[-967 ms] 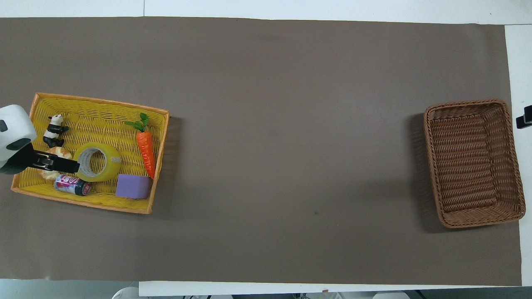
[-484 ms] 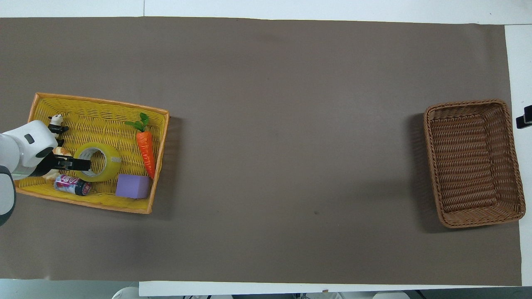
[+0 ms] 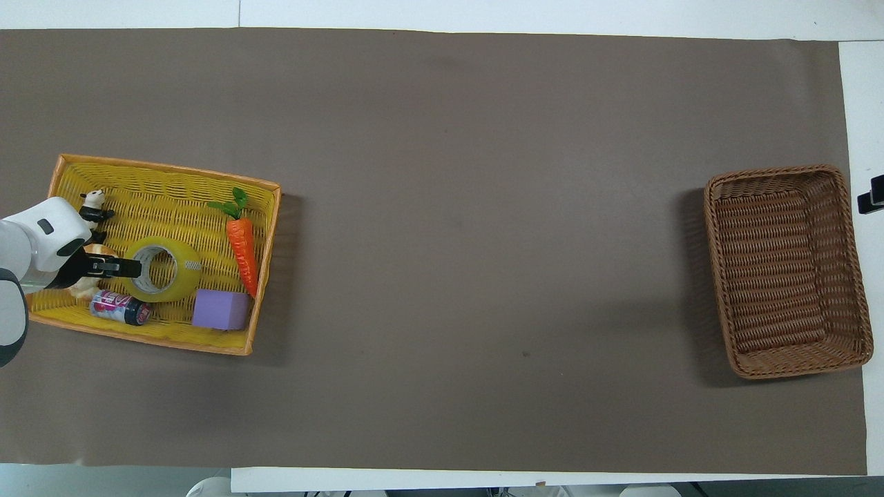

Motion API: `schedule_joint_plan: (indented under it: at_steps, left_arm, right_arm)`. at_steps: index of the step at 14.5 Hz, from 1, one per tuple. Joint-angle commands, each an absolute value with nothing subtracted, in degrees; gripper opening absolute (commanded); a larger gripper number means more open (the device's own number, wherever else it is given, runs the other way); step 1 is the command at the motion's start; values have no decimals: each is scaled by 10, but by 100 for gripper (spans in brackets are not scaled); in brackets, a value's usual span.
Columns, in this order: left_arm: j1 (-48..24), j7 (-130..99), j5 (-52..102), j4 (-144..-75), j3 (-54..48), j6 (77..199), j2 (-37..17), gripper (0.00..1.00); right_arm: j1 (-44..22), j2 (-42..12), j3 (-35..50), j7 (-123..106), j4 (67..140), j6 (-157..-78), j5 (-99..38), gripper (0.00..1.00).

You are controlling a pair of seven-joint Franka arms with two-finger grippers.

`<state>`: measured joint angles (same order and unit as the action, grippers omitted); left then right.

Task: Move tape to another basket
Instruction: 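Grasp the yellow tape roll by its rim with the left gripper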

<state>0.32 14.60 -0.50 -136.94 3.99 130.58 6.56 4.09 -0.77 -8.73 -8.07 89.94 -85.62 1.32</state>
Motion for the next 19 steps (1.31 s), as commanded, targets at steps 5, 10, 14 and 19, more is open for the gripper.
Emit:
schedule_joint_plan:
  at_steps: [5,10,14,19]
  left_arm:
    - [5,142,-3,-1370,35,1333,46,68]
    - [3,141,-2,-1374,35,1364,19,67]
    - [5,142,-2,-1375,35,1363,20,61]
    - [7,144,-2,-1377,35,1365,21,61]
  right_arm:
    - [43,3,-84,-91,912,-861,15,99]
    - [43,3,-84,-91,912,-861,15,99]
    - [43,3,-84,-91,912,-861,15,99]
    - [43,3,-84,-91,912,-861,15,99]
